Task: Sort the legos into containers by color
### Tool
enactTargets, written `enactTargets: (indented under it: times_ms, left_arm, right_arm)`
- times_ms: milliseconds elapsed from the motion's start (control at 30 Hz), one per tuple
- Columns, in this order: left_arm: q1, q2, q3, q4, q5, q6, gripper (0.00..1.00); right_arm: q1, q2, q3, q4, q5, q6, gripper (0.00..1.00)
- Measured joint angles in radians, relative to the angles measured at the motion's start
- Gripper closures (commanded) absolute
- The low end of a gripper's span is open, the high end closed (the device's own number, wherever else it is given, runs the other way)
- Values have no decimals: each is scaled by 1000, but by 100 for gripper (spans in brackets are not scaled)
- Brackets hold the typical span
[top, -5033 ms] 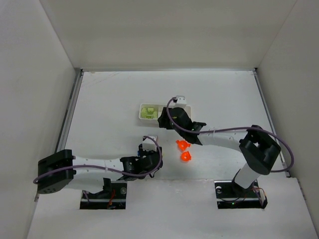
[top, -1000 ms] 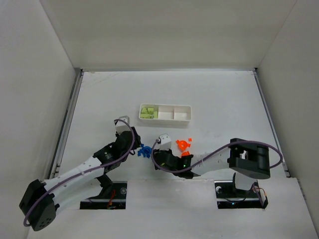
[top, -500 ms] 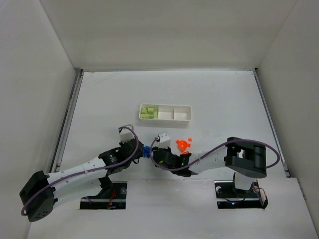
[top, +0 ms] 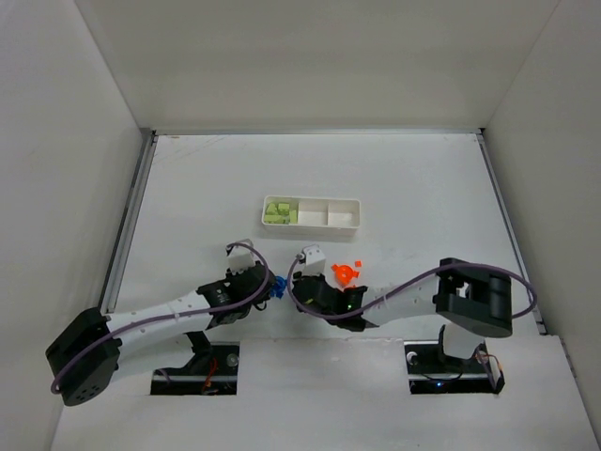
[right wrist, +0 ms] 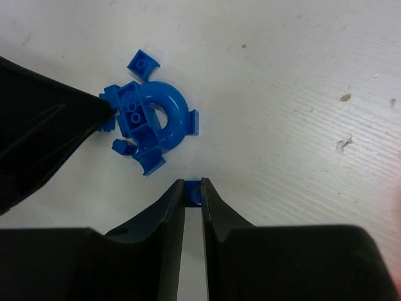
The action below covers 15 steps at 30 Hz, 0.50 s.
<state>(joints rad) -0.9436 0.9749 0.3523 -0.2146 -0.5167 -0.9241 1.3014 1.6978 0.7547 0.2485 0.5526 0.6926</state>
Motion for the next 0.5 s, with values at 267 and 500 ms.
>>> enactTargets:
  times_ms: [267,500]
  left_arm:
    - [-11,30,0,2,0,-2,69]
    - [-28,56,0,21,-16,-3,73]
  right_arm:
    - [-90,-175,-17,0,-11,-27,78]
    - [-326,-234,35,-2,-92,-89,78]
